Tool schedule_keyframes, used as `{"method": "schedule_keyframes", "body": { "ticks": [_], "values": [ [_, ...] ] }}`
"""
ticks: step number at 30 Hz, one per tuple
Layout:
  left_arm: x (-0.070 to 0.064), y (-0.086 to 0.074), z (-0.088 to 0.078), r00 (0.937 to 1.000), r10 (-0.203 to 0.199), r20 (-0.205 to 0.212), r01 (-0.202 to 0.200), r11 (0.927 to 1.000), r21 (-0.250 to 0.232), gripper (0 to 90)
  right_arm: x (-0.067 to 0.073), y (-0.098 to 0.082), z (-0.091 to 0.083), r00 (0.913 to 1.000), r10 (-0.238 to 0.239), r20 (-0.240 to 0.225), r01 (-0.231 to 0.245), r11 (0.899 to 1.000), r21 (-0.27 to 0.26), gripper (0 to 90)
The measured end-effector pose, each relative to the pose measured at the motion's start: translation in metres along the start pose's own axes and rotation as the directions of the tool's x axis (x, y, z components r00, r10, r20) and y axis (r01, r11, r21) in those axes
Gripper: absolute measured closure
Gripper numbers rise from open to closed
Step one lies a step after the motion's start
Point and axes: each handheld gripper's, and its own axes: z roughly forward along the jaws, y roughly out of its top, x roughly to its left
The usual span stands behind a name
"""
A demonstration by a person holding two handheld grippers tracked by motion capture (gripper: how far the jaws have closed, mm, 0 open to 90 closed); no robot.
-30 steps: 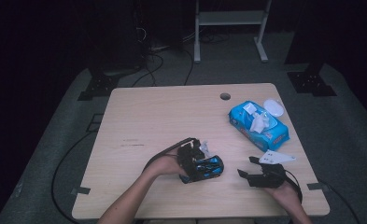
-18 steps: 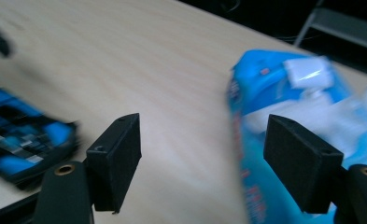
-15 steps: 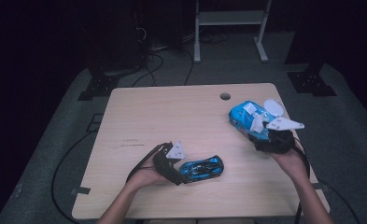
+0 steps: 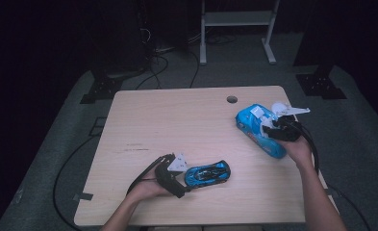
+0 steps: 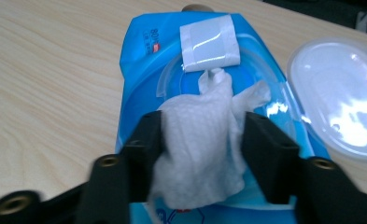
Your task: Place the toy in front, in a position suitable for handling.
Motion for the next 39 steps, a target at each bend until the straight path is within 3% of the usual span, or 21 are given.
{"method": "schedule_keyframes", "body": {
  "ticks": [5, 10, 15, 19, 23, 26, 29, 30, 32, 35, 36, 37, 39],
  "values": [
    [0.002, -0.001, 0.0, 0.9999, -0.01, -0.01, 0.009, 0.9999, -0.008, 8.4, 0.0, 0.0, -0.002, 0.9981, 0.052, -0.035, -0.051, 0.999, 0.006, 66.0],
    [0.004, -0.004, -0.001, 0.9998, -0.018, -0.011, 0.018, 0.9996, -0.02, 8.4, 0.001, -0.001, -0.004, 0.9988, 0.044, -0.02, -0.044, 0.999, 0.009, 80.8],
    [0.005, -0.007, 0.001, 0.9997, -0.025, 0.001, 0.025, 0.9996, -0.012, 8.4, 0.003, 0.004, -0.017, 0.999, 0.031, -0.032, -0.032, 0.999, -0.035, 84.5],
    [0.004, -0.006, 0.001, 0.9999, -0.013, 0.003, 0.013, 0.9998, -0.014, 8.4, 0.007, 0.009, -0.036, 0.9991, -0.012, -0.04, 0.009, 0.996, -0.084, 85.2],
    [0.004, -0.006, 0.002, 0.9999, -0.012, 0.004, 0.012, 0.9998, -0.015, 8.4, 0.013, 0.014, -0.062, 0.9969, -0.062, -0.048, 0.054, 0.988, -0.146, 85.7],
    [0.002, -0.005, 0.003, 0.9998, -0.017, 0.009, 0.018, 0.9996, -0.021, 8.4, 0.018, 0.016, -0.072, 0.9946, -0.091, -0.049, 0.083, 0.984, -0.156, 85.7],
    [0.0, -0.003, 0.005, 0.9999, -0.012, 0.012, 0.013, 0.9997, -0.022, 8.4, 0.024, 0.024, -0.093, 0.9913, -0.118, -0.058, 0.103, 0.97, -0.222, 86.0],
    [0.0, -0.003, 0.005, 0.9999, -0.012, 0.012, 0.013, 0.9997, -0.022, 8.4, 0.024, 0.024, -0.093, 0.9913, -0.118, -0.058, 0.103, 0.97, -0.222, 86.0],
    [0.0, -0.003, 0.006, 0.9999, -0.01, 0.014, 0.01, 0.9998, -0.018, 8.4, 0.026, 0.034, -0.109, 0.9903, -0.114, -0.079, 0.089, 0.958, -0.271, 86.0],
    [0.001, -0.004, 0.005, 0.9998, -0.014, 0.011, 0.014, 0.9997, -0.022, 8.4, 0.037, 0.041, -0.125, 0.98, -0.144, -0.137, 0.097, 0.948, -0.303, 85.8],
    [0.001, -0.004, 0.005, 0.9998, -0.014, 0.011, 0.014, 0.9997, -0.022, 8.4, 0.037, 0.041, -0.125, 0.98, -0.144, -0.137, 0.097, 0.948, -0.303, 85.8],
    [0.002, -0.004, 0.004, 0.9999, -0.012, 0.009, 0.012, 0.9997, -0.024, 8.4, 0.052, 0.041, -0.134, 0.9666, -0.182, -0.18, 0.119, 0.942, -0.315, 85.7],
    [0.002, -0.005, 0.004, 0.9998, -0.018, 0.007, 0.018, 0.9995, -0.025, 8.4, 0.065, 0.038, -0.139, 0.9526, -0.214, -0.217, 0.138, 0.938, -0.319, 85.7]
  ]
}}
